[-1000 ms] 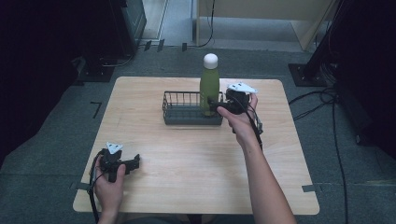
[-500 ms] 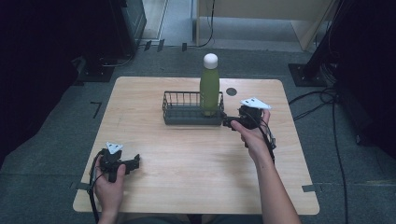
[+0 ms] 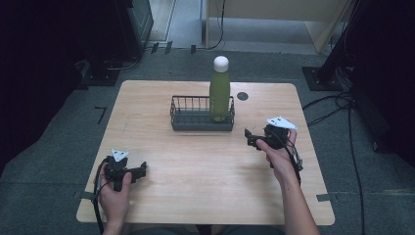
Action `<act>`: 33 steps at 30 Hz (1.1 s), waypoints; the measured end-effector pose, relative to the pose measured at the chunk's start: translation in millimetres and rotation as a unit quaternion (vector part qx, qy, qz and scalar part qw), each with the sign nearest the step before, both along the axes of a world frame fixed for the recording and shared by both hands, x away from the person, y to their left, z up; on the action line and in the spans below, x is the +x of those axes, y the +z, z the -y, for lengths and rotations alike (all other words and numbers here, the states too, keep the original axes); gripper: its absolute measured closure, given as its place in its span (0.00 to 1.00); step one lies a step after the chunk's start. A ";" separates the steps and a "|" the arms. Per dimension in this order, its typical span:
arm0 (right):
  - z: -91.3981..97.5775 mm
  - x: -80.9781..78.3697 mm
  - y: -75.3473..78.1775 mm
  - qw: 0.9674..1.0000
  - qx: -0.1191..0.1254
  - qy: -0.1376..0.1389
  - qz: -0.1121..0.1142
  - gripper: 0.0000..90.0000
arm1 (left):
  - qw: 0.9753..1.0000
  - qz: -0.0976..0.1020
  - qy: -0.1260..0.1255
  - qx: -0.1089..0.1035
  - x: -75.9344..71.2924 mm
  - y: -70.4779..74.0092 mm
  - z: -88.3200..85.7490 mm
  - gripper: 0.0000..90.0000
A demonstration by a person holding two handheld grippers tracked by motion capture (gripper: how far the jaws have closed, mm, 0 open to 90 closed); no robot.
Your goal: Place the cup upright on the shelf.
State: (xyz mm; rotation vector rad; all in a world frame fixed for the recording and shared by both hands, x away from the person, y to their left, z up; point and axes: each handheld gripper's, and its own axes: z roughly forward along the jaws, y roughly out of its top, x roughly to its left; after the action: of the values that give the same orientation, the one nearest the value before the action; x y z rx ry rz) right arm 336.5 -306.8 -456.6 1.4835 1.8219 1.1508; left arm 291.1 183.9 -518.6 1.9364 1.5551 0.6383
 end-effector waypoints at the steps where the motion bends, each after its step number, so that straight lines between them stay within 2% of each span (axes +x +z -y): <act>1: 2.3 -2.0 -2.1 1.000 -0.002 -0.002 0.000 0.00 | 1.000 0.000 0.000 0.000 0.0 0.0 0.0 0.01; 9: 17.6 -17.1 -18.3 1.000 -0.005 -0.015 -0.009 0.00 | 1.000 0.000 0.000 0.000 0.0 0.0 0.0 0.01; 27: 58.3 -47.3 -42.1 0.998 0.002 -0.057 -0.030 0.00 | 1.000 0.000 0.000 0.000 -0.1 0.0 0.0 0.01; 33: 67.7 -57.1 -50.5 0.996 -0.020 -0.073 -0.044 0.00 | 1.000 -0.001 -0.001 0.001 -0.1 0.1 -0.2 0.01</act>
State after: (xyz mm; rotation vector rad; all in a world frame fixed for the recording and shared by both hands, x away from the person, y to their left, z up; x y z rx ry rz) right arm 279.4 -374.5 -507.1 1.6369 1.7499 0.9871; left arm 291.0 184.1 -518.4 1.9410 1.5539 0.6377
